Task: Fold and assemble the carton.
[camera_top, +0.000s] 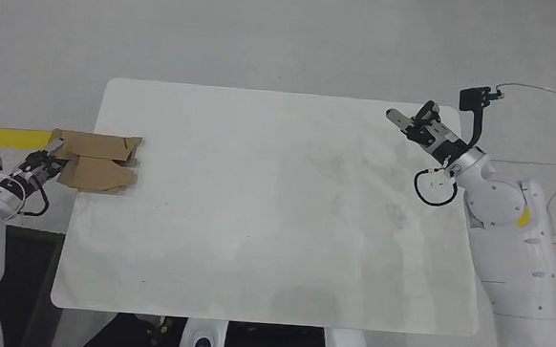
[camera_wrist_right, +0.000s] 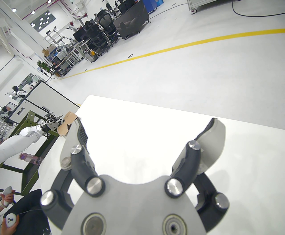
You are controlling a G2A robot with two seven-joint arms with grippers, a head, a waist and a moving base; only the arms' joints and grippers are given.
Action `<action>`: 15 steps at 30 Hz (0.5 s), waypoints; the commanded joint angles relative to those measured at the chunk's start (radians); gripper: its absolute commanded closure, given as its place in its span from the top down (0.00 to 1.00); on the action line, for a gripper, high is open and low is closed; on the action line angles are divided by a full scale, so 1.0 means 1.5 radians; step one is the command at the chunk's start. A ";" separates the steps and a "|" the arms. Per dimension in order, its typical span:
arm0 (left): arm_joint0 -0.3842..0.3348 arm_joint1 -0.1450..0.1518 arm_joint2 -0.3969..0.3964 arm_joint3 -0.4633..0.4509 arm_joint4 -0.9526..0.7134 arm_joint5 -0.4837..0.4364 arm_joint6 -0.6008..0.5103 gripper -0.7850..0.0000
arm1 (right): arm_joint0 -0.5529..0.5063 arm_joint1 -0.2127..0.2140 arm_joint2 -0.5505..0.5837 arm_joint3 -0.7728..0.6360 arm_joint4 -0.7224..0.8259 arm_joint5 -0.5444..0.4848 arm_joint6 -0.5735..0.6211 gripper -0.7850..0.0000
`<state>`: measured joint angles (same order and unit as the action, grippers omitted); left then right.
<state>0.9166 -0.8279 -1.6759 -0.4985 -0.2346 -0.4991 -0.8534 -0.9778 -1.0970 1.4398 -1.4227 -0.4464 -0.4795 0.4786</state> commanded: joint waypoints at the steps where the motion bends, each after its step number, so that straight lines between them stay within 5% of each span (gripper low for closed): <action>1: -0.010 -0.002 0.003 0.010 -0.007 -0.004 -0.005 0.00 | 0.000 0.000 0.000 0.000 0.000 0.000 0.000 1.00; 15: -0.057 -0.003 -0.010 0.014 -0.074 -0.026 -0.041 0.00 | 0.000 0.000 0.000 0.000 0.000 0.000 0.000 1.00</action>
<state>0.8368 -0.8329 -1.6869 -0.4687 -0.3370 -0.5369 -0.9101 -0.9778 -1.0970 1.4398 -1.4227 -0.4464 -0.4795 0.4786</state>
